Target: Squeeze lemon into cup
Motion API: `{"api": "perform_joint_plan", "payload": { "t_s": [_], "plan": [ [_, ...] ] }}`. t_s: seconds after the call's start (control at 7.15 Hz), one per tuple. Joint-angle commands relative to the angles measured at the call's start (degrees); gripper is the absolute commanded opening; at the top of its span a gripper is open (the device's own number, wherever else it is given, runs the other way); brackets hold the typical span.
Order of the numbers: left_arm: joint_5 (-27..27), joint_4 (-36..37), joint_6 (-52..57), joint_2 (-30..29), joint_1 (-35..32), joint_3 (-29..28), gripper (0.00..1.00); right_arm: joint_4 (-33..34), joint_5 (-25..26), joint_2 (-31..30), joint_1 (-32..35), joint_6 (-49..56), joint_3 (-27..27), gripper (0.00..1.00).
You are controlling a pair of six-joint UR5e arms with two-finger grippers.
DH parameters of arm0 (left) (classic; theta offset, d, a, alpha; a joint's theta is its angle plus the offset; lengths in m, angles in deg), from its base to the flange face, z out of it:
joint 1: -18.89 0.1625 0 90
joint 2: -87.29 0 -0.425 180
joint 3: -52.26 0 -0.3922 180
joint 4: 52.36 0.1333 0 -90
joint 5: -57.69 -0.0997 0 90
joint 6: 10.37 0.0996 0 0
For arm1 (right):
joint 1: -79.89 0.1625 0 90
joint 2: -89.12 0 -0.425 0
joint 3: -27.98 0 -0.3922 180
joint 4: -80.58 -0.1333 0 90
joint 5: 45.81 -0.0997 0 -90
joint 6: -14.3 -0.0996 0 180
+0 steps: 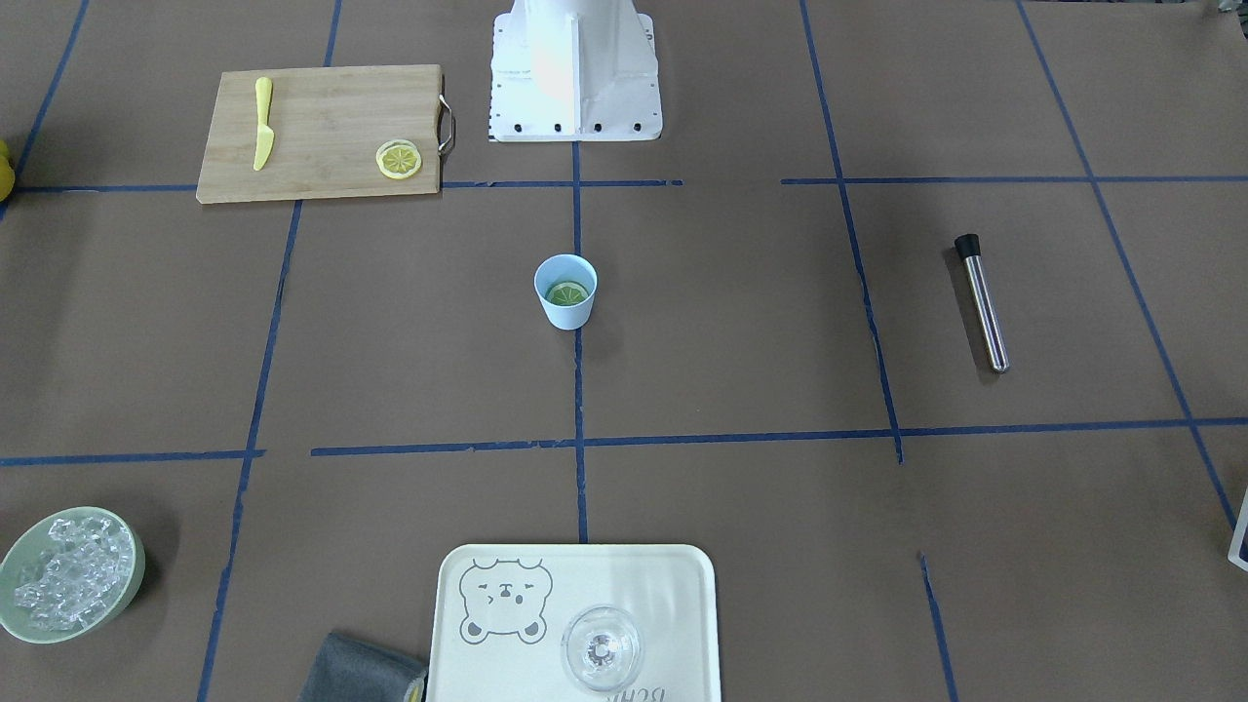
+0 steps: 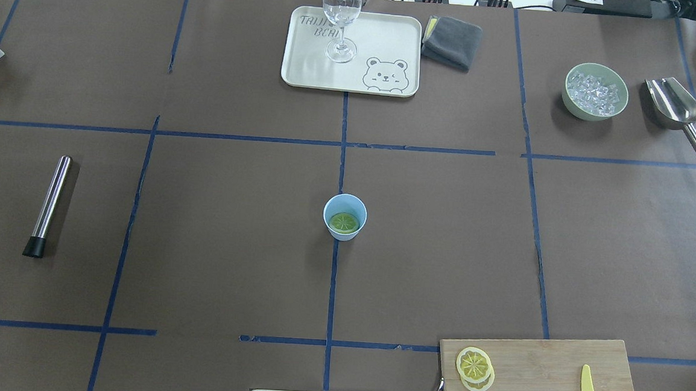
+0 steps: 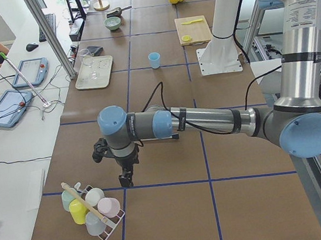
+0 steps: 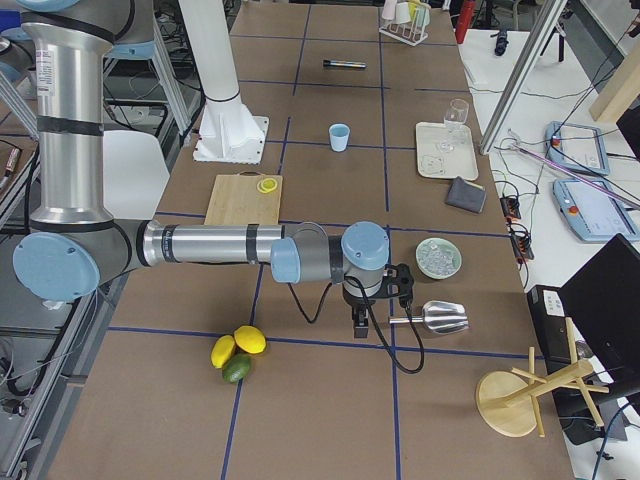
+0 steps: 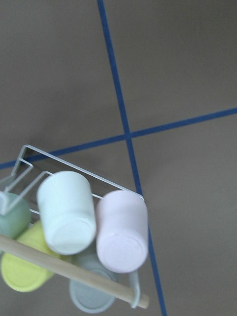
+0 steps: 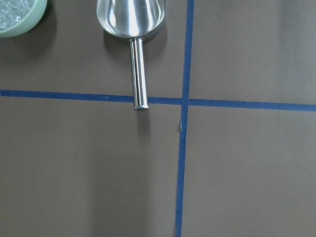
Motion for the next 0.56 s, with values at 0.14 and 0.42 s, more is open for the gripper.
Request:
{"api": "perform_joint_plan", "payload": {
  "t_s": [0.14,0.42],
  "plan": [
    [1.9,-2.1,-2.8,2.4,-0.4,-0.5,1.00,-0.1,-0.9,0.0,0.0,0.0,-0.3,1.00],
    [1.9,-2.1,-2.9,2.4,-0.4,-0.4,1.00,-0.1,-0.9,0.0,-0.1,-0.1,-0.3,1.00]
  ]
}}
